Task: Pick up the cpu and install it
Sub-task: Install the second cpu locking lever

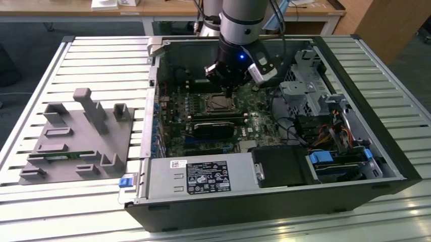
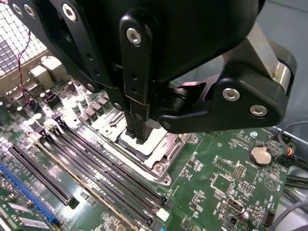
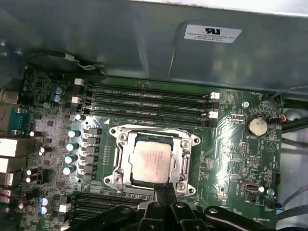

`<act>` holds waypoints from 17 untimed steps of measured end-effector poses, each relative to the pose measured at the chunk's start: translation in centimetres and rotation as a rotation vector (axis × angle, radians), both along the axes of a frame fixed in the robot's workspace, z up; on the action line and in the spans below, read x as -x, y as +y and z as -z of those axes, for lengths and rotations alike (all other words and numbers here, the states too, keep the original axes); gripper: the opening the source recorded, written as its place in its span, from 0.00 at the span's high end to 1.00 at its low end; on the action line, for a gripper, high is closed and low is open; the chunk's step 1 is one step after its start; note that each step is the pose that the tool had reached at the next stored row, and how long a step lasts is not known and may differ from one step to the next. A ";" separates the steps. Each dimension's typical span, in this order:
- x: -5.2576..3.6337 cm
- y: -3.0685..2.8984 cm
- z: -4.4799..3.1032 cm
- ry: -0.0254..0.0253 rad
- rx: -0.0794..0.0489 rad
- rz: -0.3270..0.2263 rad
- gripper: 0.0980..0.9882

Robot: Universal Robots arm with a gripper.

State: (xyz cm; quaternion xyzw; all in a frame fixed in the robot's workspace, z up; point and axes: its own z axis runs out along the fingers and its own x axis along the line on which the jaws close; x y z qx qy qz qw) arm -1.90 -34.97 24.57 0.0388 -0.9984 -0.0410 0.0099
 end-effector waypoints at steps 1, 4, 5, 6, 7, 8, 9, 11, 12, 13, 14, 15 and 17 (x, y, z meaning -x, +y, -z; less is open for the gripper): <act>0.00 -0.01 0.02 0.0004 0.000 0.007 0.99; 0.00 -0.31 0.07 0.0005 0.000 0.016 0.99; 0.00 -0.42 0.09 0.0005 0.000 0.017 0.99; 0.00 -0.53 0.11 0.0005 0.000 0.018 0.99; 0.00 -0.67 0.13 0.0005 -0.001 0.019 0.99; 0.00 -0.80 0.13 0.0005 0.000 0.019 0.99; 0.00 -0.87 0.15 0.0005 0.000 0.019 0.99; 0.00 -0.96 0.22 0.0011 0.000 0.019 0.99; 0.01 -1.01 0.28 0.0011 0.000 0.019 0.99; 0.07 -1.06 0.35 0.0012 0.000 0.019 0.99; 0.27 -1.09 0.46 0.0012 0.000 0.019 0.99; 0.53 -1.11 0.54 0.0012 0.000 0.019 0.99; 0.97 -1.14 0.62 0.0012 0.000 0.019 0.99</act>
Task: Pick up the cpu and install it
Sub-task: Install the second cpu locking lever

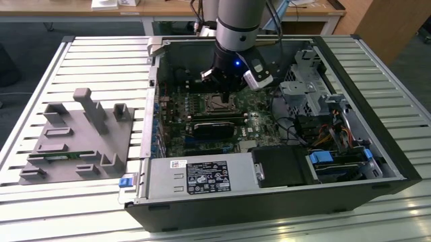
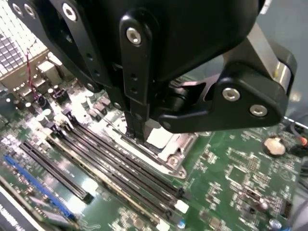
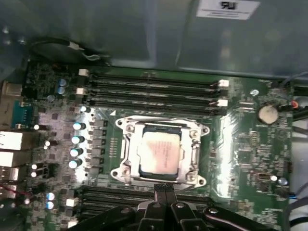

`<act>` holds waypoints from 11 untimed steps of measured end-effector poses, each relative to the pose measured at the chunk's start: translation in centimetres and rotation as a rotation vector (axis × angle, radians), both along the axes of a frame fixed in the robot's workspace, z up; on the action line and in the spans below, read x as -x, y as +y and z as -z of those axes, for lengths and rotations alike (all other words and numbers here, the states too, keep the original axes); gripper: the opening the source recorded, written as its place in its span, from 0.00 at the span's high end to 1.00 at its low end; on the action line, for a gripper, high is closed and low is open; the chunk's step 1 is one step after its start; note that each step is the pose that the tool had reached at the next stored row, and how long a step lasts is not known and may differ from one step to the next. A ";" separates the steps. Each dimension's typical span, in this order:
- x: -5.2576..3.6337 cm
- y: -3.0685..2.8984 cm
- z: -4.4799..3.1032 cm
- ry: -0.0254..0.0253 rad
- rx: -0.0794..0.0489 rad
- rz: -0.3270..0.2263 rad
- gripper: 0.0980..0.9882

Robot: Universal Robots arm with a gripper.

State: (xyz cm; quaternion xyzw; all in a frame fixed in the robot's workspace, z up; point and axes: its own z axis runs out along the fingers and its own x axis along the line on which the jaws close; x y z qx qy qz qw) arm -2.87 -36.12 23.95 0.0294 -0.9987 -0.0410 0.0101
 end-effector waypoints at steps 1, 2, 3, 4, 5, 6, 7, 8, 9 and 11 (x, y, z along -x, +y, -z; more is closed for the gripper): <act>0.04 -0.01 0.02 -0.0001 0.000 0.000 0.99; 0.04 -0.04 0.03 0.0000 0.000 0.002 0.99; 0.04 -0.11 0.04 0.0005 0.000 0.005 0.99; 0.04 -0.20 0.06 0.0007 0.000 0.008 0.99; 0.04 -0.31 0.07 0.0011 0.000 0.010 0.99; 0.04 -0.42 0.08 0.0013 0.000 0.013 0.99; 0.04 -0.51 0.10 0.0013 0.000 0.014 0.99; 0.04 -0.58 0.12 0.0013 0.000 0.014 0.99; 0.05 -0.64 0.13 0.0012 0.000 0.014 0.99; 0.17 -0.70 0.15 0.0012 0.000 0.014 0.99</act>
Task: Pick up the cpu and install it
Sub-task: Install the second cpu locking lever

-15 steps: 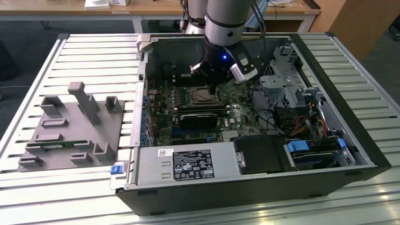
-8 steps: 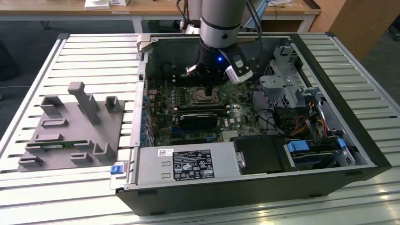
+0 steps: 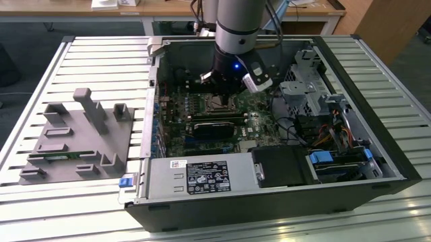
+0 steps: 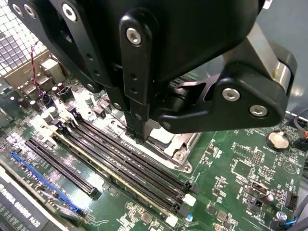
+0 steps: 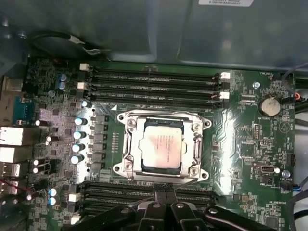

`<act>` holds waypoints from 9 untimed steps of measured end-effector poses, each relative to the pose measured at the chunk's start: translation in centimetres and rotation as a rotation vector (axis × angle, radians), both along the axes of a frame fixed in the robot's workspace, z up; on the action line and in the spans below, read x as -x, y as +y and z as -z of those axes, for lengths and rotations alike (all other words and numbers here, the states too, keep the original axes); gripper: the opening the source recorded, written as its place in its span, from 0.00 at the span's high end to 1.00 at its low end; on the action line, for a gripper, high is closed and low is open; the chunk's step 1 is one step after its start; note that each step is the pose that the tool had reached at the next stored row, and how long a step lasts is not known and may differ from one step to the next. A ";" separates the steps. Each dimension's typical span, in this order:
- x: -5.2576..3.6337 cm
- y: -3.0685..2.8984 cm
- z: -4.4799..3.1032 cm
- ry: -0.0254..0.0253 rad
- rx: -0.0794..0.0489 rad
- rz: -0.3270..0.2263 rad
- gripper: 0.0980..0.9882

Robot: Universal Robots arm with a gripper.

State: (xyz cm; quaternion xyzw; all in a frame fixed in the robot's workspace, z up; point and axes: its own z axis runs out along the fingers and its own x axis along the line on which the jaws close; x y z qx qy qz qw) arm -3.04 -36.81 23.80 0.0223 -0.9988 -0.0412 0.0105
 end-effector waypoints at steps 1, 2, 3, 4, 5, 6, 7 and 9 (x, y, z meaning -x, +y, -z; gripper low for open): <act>0.12 -0.01 0.01 -0.0001 0.000 0.000 0.99; 0.25 -0.02 0.01 -0.0001 0.000 0.000 0.99; 0.38 -0.04 0.01 0.0000 0.000 0.000 0.99; 0.49 -0.08 0.01 0.0000 0.000 0.000 0.99; 0.56 -0.13 0.02 0.0001 0.000 0.000 0.99; 0.64 -0.33 0.04 0.0001 -0.007 0.000 0.99; 0.69 -0.50 0.05 0.0000 -0.014 0.000 0.99; 0.74 -0.79 0.06 0.0001 -0.023 0.000 0.99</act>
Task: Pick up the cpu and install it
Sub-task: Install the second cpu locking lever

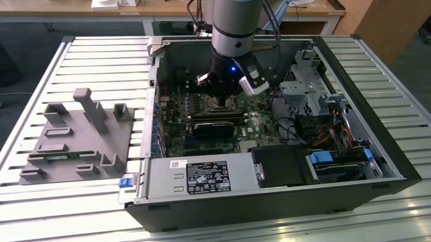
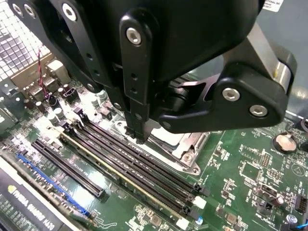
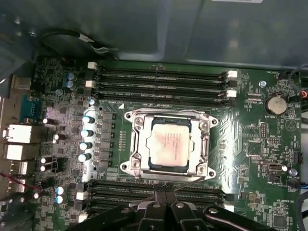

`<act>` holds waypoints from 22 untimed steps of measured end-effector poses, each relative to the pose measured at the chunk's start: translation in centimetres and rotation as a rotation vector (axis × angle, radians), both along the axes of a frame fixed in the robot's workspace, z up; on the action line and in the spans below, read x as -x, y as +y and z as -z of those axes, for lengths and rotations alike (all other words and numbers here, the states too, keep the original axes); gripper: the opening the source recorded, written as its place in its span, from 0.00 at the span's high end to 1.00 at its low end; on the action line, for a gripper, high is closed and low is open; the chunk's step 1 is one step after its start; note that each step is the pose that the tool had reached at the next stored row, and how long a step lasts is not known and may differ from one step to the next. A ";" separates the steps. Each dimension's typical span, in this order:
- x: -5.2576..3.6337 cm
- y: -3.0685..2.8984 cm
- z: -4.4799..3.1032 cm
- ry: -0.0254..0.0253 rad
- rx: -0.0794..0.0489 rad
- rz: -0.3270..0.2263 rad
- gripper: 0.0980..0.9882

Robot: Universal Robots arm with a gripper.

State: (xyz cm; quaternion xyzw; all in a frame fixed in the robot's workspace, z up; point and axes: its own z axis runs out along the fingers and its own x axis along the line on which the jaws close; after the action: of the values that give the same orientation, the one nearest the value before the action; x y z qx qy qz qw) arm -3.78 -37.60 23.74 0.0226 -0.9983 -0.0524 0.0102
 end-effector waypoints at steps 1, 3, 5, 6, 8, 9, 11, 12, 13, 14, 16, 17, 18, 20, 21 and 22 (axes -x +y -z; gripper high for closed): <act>0.07 -0.11 0.01 -0.0001 -0.003 0.000 0.99; 0.30 -0.21 0.05 -0.0001 -0.009 0.000 0.99; 0.56 -0.21 0.13 -0.0002 -0.011 0.000 0.99; 0.67 -0.21 0.18 -0.0002 -0.011 0.000 0.99; 0.73 -0.21 0.28 0.0000 -0.012 0.000 0.99; 0.73 -0.21 0.36 0.0000 -0.012 0.000 0.99; 0.74 -0.21 0.58 0.0006 -0.012 0.000 0.99; 0.74 -0.21 0.72 0.0011 -0.012 0.000 0.99; 0.74 -0.21 0.85 0.0016 -0.012 0.000 0.99; 0.74 -0.21 0.96 0.0020 -0.012 0.000 0.99; 0.74 -0.21 1.13 0.0027 -0.012 0.000 0.99; 0.74 -0.21 1.20 0.0028 -0.012 0.000 0.99; 0.74 -0.21 1.26 0.0029 -0.012 0.000 0.99; 0.74 -0.21 1.33 0.0030 -0.013 0.000 0.99; 0.74 -0.22 1.35 0.0031 -0.015 0.000 0.99; 0.74 -0.21 1.39 0.0029 -0.018 0.000 0.99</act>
State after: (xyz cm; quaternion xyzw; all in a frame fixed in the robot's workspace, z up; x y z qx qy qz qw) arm -4.52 -37.81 22.35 0.0226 -0.9978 -0.0613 0.0115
